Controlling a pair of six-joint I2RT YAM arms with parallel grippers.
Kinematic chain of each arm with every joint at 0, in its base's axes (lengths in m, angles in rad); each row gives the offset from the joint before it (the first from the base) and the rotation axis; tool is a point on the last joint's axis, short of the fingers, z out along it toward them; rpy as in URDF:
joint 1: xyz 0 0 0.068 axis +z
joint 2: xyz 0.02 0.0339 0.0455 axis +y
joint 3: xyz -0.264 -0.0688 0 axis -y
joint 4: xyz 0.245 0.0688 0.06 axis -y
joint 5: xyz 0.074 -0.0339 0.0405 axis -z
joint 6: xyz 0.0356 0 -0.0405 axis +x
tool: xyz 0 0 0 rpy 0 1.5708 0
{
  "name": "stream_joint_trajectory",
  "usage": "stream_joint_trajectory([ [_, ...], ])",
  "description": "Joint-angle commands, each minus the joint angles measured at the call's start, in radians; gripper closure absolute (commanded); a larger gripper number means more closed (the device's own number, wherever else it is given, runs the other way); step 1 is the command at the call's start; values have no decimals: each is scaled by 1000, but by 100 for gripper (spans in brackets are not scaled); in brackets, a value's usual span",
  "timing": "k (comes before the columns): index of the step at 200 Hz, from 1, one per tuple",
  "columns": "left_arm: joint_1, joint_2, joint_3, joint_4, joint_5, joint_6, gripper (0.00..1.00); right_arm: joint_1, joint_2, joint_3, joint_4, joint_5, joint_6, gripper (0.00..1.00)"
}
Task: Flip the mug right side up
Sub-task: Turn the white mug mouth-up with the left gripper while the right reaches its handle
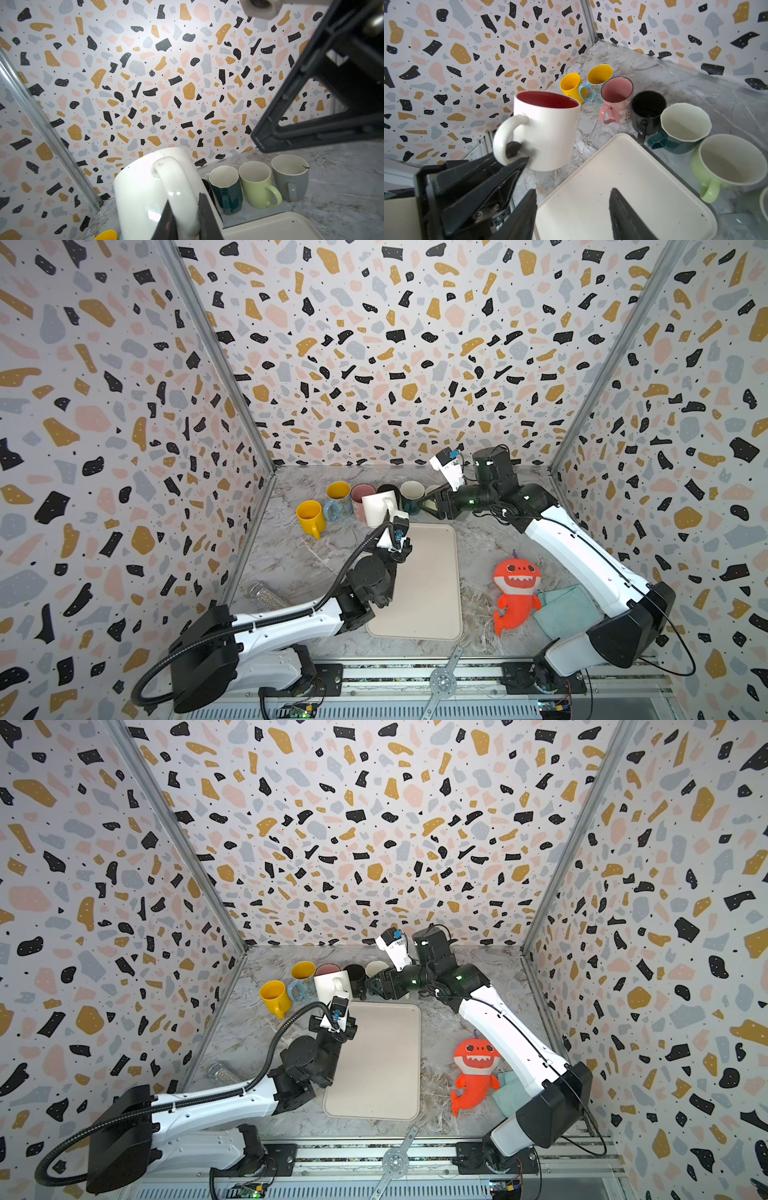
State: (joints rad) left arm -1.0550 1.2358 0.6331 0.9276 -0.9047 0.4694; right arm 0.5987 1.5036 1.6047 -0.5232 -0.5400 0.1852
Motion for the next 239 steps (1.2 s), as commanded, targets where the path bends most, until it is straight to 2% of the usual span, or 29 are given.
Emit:
stream_joint_trajectory([
  [1,-24,30,-9,312,-102,183,100,2,0,59,-16,-49,-20,41],
  [31,-53,100,-22,468,-124,328,100,6,46,113,-63,-89,-84,38],
  [75,-89,245,-29,799,-145,603,100,14,121,183,-129,-144,-134,37],
  [102,-94,317,-18,917,-137,706,100,32,169,235,-201,-165,-186,36],
  [157,-96,323,-2,918,-148,724,100,52,224,297,-329,-149,-245,36],
  [239,-97,326,12,918,-128,761,100,51,279,293,-356,-141,-214,36],
])
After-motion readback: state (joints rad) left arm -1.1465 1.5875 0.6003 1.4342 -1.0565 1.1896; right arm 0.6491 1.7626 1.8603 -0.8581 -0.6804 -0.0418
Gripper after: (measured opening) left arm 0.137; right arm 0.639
